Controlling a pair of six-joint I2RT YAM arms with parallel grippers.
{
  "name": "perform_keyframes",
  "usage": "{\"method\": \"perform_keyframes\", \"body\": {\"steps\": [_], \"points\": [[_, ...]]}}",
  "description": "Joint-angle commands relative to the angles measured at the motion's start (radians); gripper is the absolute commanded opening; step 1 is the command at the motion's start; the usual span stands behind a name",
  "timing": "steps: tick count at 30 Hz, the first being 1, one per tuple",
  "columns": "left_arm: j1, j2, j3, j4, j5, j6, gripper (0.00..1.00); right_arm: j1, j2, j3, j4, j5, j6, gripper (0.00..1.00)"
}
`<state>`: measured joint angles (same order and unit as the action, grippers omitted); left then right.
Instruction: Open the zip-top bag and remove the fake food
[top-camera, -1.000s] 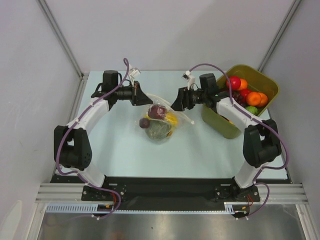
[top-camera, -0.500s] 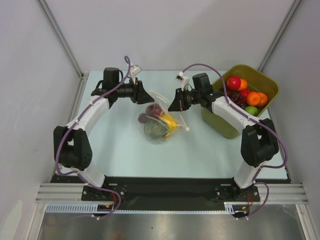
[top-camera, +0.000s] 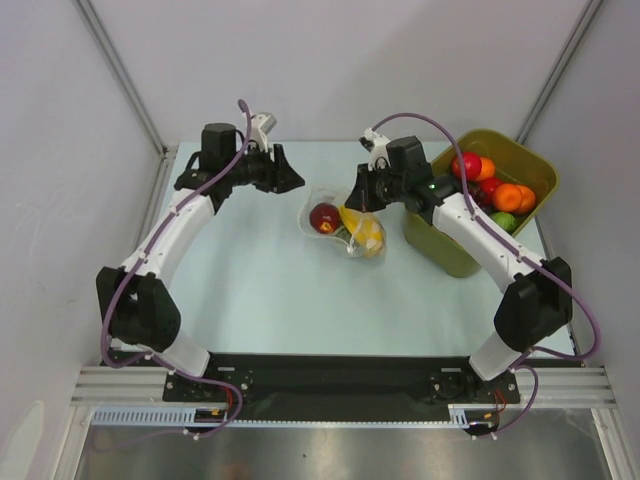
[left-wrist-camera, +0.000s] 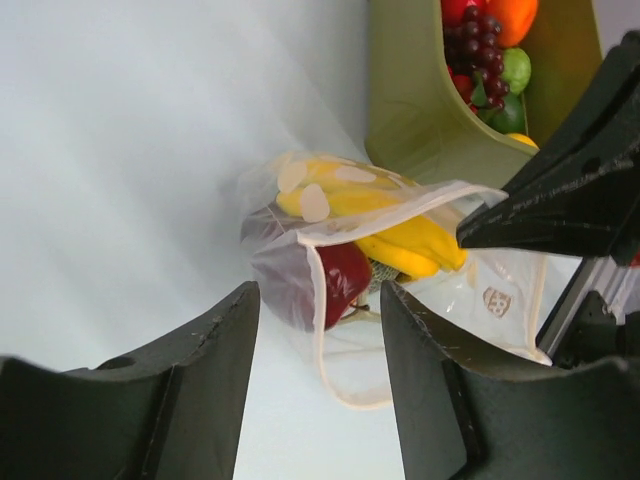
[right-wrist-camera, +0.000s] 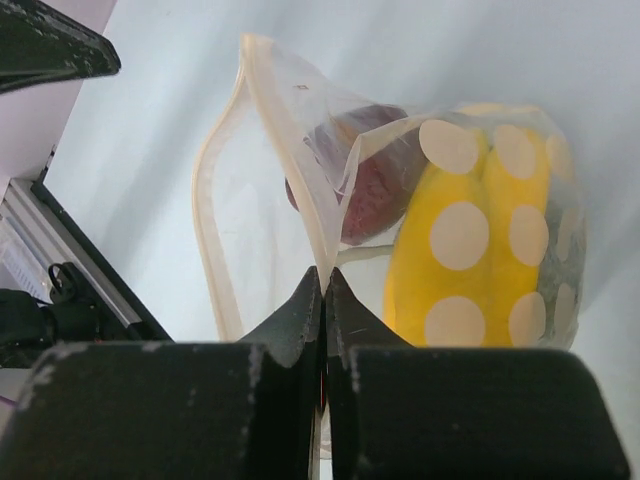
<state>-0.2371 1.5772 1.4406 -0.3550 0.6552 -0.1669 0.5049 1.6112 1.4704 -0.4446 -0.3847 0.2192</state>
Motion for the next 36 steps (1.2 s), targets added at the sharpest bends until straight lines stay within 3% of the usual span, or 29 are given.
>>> {"method": "perform_keyframes", "body": {"steps": [1, 12, 22, 25, 29, 32, 34, 35, 36], "points": [[-0.03, -0.06, 0.014, -0.068, -0.117, -0.045, 0.57, 0.027, -0.001, 0.005, 0.018, 0.067, 0.034, 0.0], [-0.077, -0.12, -0.137, -0.154, -0.204, -0.095, 0.59, 0.043, 0.018, 0.005, 0.029, 0.124, 0.06, 0.0], [-0.09, -0.112, -0.232, -0.068, -0.111, -0.166, 0.57, 0.043, 0.021, 0.005, 0.027, 0.13, 0.068, 0.0], [-0.088, -0.102, -0.249, -0.03, -0.069, -0.181, 0.43, 0.043, 0.009, 0.005, 0.017, 0.139, 0.065, 0.0], [-0.09, -0.1, -0.26, 0.039, -0.016, -0.22, 0.12, 0.043, -0.002, 0.005, -0.008, 0.158, 0.057, 0.0], [-0.09, -0.088, -0.229, 0.06, 0.006, -0.238, 0.0, 0.04, -0.016, 0.014, -0.043, 0.181, 0.055, 0.0], [-0.09, -0.085, -0.212, 0.068, 0.017, -0.255, 0.0, 0.034, -0.026, 0.027, -0.072, 0.196, 0.057, 0.07], [-0.09, -0.085, -0.197, 0.073, 0.02, -0.26, 0.0, 0.032, -0.042, 0.03, -0.081, 0.204, 0.06, 0.16], [-0.09, -0.085, -0.191, 0.08, 0.026, -0.27, 0.0, 0.03, -0.053, 0.036, -0.091, 0.21, 0.059, 0.41]]}}
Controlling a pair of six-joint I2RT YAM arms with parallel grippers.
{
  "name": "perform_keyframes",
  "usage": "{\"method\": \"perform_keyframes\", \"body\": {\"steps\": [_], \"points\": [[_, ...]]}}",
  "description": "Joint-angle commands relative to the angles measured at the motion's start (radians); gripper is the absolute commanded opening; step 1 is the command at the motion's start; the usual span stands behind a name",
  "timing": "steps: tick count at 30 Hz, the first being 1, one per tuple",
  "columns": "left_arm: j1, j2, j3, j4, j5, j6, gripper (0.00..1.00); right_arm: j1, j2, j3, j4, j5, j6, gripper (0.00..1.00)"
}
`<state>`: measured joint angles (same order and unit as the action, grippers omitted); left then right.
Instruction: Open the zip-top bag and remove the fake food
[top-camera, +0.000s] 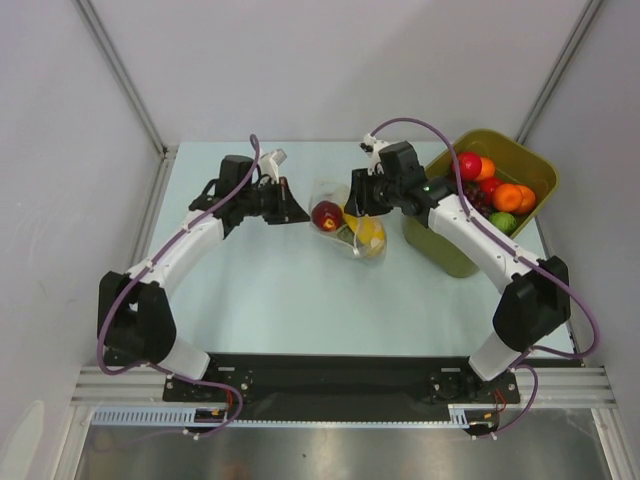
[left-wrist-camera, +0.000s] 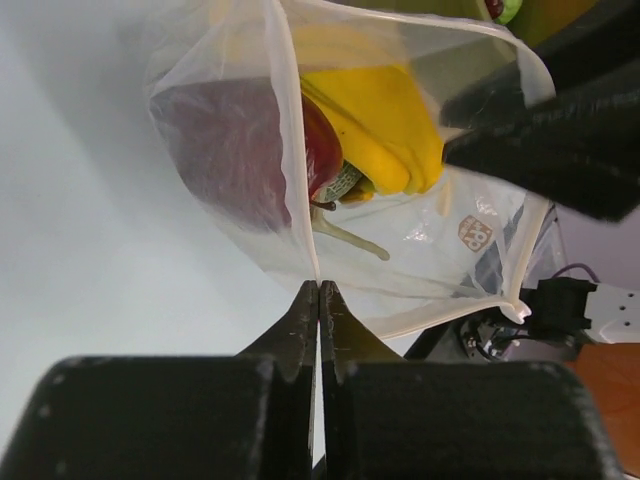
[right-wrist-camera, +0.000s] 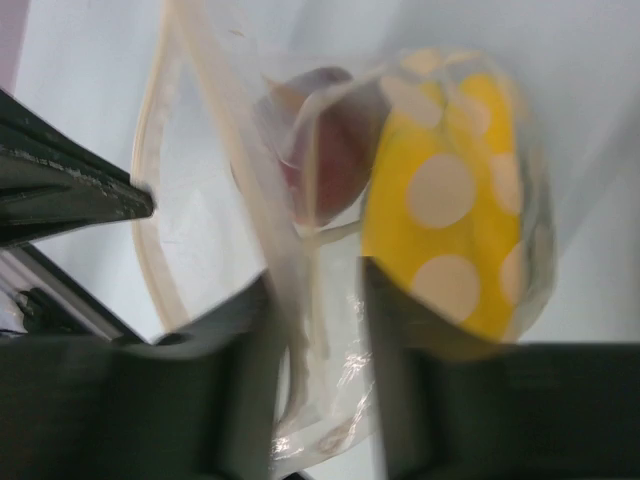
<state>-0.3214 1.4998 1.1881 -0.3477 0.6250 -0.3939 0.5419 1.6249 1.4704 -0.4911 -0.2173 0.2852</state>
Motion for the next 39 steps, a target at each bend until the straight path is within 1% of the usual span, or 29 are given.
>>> {"method": "perform_keyframes", "body": {"steps": [1, 2, 3, 5, 6, 7, 9, 11, 12, 14, 17, 18, 19, 23, 25, 29, 34, 39], "points": [[-0.005, -0.007, 0.068, 0.076, 0.061, -0.048, 0.0, -0.007, -0.079, 0.045, -0.059, 0.061, -0.011, 0.51], [-0.005, -0.007, 0.08, 0.079, 0.067, -0.051, 0.0, -0.008, -0.089, 0.05, -0.064, 0.068, -0.014, 0.56], [-0.005, -0.007, 0.084, 0.081, 0.074, -0.06, 0.0, -0.008, -0.117, 0.053, -0.066, 0.076, -0.017, 0.66], [-0.005, -0.006, 0.093, 0.09, 0.085, -0.071, 0.0, -0.007, -0.14, 0.071, -0.072, 0.087, -0.021, 0.73], [-0.005, -0.006, 0.091, 0.096, 0.09, -0.085, 0.0, -0.007, -0.158, 0.079, -0.073, 0.085, -0.017, 0.8], [-0.005, -0.004, 0.096, 0.101, 0.1, -0.092, 0.0, -0.007, -0.161, 0.093, -0.084, 0.087, -0.012, 0.84], [-0.008, -0.007, 0.105, 0.108, 0.104, -0.105, 0.0, 0.001, -0.163, 0.158, -0.112, 0.098, 0.008, 0.89], [-0.013, -0.007, 0.122, 0.102, 0.102, -0.106, 0.0, 0.019, -0.168, 0.195, -0.133, 0.177, 0.029, 0.9], [-0.015, -0.007, 0.128, 0.098, 0.101, -0.106, 0.0, 0.053, -0.177, 0.217, -0.127, 0.276, 0.046, 0.9], [-0.018, -0.004, 0.143, 0.096, 0.105, -0.109, 0.0, 0.076, -0.206, 0.223, -0.084, 0.305, 0.034, 0.89], [-0.025, 0.0, 0.157, 0.092, 0.104, -0.109, 0.0, 0.089, -0.223, 0.215, -0.009, 0.228, 0.008, 0.88], [-0.027, 0.007, 0.16, 0.092, 0.107, -0.109, 0.0, 0.089, -0.221, 0.212, 0.02, 0.143, -0.01, 0.88], [-0.03, 0.008, 0.169, 0.09, 0.107, -0.109, 0.0, 0.089, -0.218, 0.2, 0.034, 0.109, -0.014, 0.87], [-0.041, 0.016, 0.185, 0.078, 0.108, -0.1, 0.0, 0.078, -0.183, 0.14, 0.081, 0.046, 0.043, 0.82], [-0.042, 0.019, 0.185, 0.076, 0.107, -0.095, 0.0, 0.06, -0.166, 0.098, 0.098, -0.004, 0.081, 0.78], [-0.044, 0.019, 0.179, 0.058, 0.111, -0.086, 0.0, 0.066, -0.134, 0.035, 0.112, -0.033, 0.094, 0.76], [-0.044, 0.016, 0.18, 0.055, 0.108, -0.082, 0.0, 0.069, -0.106, -0.021, 0.091, 0.007, 0.104, 0.72], [-0.044, 0.023, 0.191, 0.052, 0.117, -0.082, 0.0, 0.079, -0.097, -0.056, 0.085, 0.058, 0.104, 0.72]]}}
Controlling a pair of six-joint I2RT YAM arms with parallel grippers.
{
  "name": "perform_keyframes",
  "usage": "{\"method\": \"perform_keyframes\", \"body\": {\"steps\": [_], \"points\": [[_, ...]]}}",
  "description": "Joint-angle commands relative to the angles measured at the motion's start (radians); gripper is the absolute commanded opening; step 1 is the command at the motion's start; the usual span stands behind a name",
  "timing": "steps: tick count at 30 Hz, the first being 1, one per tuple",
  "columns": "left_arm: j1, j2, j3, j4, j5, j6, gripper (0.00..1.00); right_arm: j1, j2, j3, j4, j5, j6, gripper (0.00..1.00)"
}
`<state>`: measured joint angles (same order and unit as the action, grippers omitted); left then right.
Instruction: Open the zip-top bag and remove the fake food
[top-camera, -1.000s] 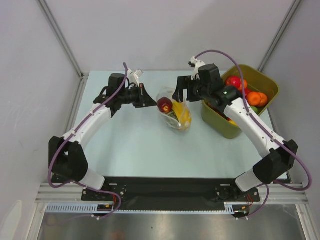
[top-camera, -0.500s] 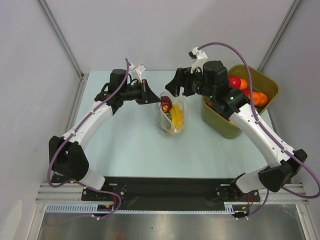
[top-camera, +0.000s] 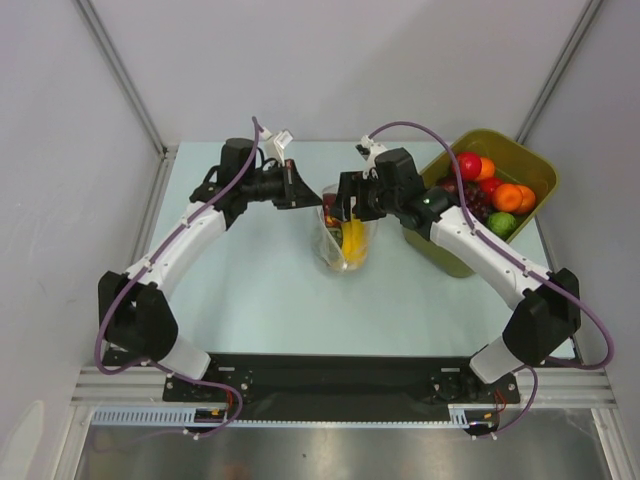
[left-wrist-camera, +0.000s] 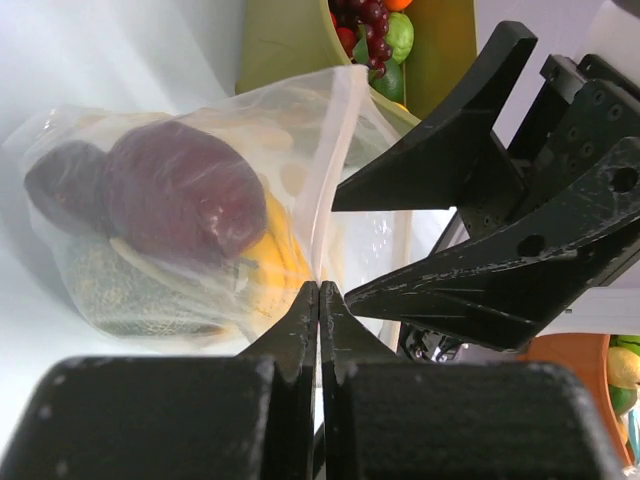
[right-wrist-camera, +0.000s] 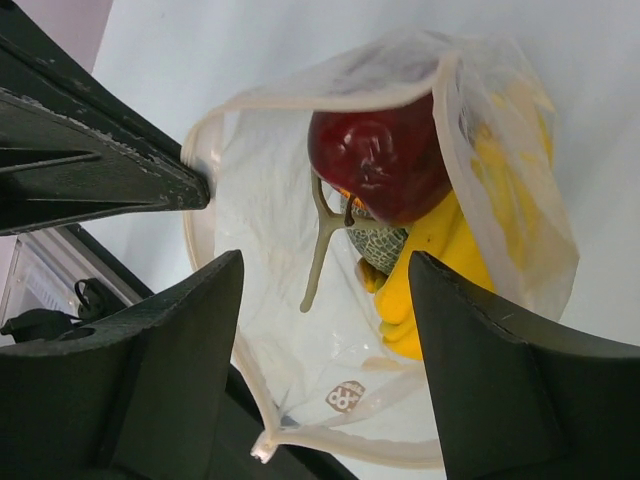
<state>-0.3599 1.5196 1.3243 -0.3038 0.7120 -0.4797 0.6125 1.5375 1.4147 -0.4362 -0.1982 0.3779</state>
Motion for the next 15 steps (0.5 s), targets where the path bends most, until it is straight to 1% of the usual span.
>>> {"method": "perform_keyframes", "body": {"steps": [1, 6, 11, 14, 15], "points": [[-0.007, 0.004, 0.058, 0.006, 0.032, 0.004, 0.0, 0.01, -0.002, -0.002, 0.03, 0.048, 0.012, 0.73], [-0.005, 0.013, 0.069, -0.001, 0.046, 0.007, 0.0, 0.029, 0.012, -0.039, 0.106, 0.091, 0.019, 0.81], [-0.008, 0.022, 0.075, -0.011, 0.061, 0.009, 0.0, 0.038, 0.041, -0.091, 0.18, 0.135, 0.023, 0.84], [-0.008, 0.028, 0.082, -0.023, 0.069, 0.013, 0.0, 0.036, 0.042, -0.144, 0.255, 0.158, 0.006, 0.86], [-0.007, 0.03, 0.085, -0.027, 0.07, 0.018, 0.0, 0.038, 0.038, -0.161, 0.308, 0.16, 0.001, 0.86]]}}
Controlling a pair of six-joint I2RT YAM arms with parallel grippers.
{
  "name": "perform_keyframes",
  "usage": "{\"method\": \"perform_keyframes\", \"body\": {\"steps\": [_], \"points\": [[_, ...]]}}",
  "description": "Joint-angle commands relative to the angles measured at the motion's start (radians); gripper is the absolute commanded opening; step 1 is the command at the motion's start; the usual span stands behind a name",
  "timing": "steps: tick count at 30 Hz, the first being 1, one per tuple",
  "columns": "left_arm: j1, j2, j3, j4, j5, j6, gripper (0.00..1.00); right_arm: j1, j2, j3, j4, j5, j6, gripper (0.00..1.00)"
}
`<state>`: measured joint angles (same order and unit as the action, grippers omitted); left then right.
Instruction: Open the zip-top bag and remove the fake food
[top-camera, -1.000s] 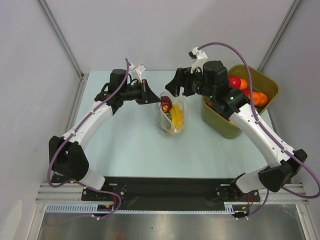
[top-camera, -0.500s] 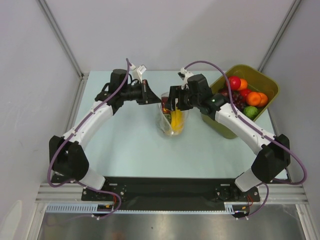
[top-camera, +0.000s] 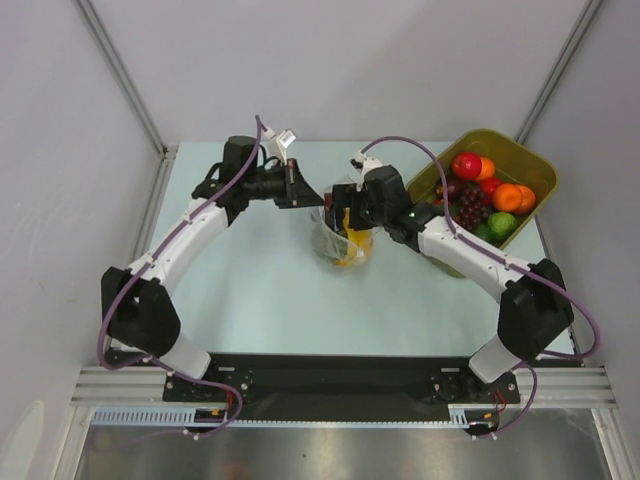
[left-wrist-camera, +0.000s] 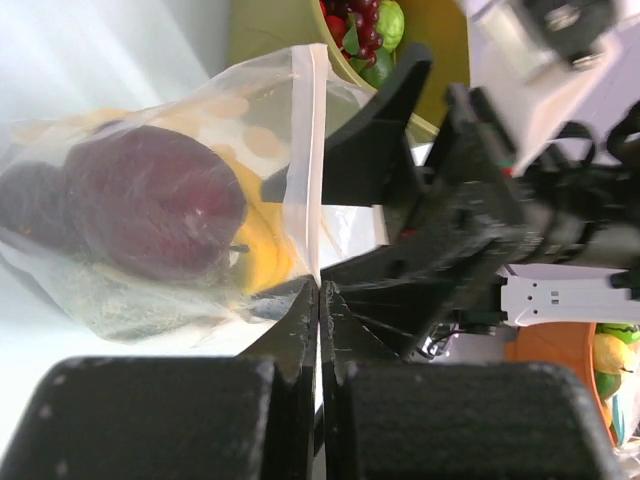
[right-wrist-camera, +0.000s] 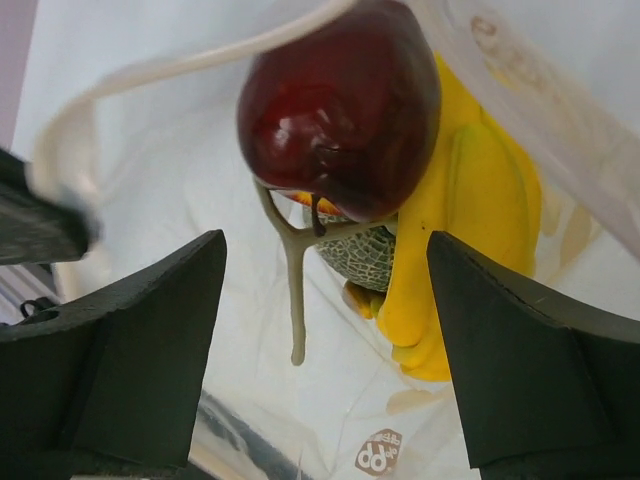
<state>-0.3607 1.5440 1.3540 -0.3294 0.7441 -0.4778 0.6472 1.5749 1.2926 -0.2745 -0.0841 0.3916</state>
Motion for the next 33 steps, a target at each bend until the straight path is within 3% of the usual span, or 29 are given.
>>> {"method": "perform_keyframes", "body": {"steps": [1, 3, 12, 24, 27, 31, 33], "points": [[-0.007, 0.007, 0.059, -0.006, 0.04, 0.019, 0.0, 0.003, -0.007, -0.056, 0.179, 0.043, -0.017, 0.87], [-0.007, 0.013, 0.066, -0.019, 0.041, 0.024, 0.0, 0.005, -0.013, -0.11, 0.298, 0.011, -0.043, 0.89], [-0.007, 0.041, 0.103, -0.04, 0.06, 0.022, 0.0, 0.017, 0.034, -0.194, 0.55, -0.072, -0.135, 0.89], [-0.007, 0.061, 0.137, -0.074, 0.081, 0.028, 0.0, 0.016, 0.105, -0.196, 0.653, -0.032, -0.178, 0.9], [-0.007, 0.064, 0.135, -0.072, 0.078, 0.027, 0.0, 0.022, 0.096, -0.203, 0.69, -0.016, -0.188, 0.86], [-0.007, 0.064, 0.132, -0.079, 0.058, 0.031, 0.0, 0.025, 0.065, -0.21, 0.699, 0.003, -0.209, 0.55], [-0.007, 0.062, 0.126, -0.077, 0.047, 0.03, 0.0, 0.025, 0.044, -0.207, 0.684, 0.001, -0.223, 0.48]]}}
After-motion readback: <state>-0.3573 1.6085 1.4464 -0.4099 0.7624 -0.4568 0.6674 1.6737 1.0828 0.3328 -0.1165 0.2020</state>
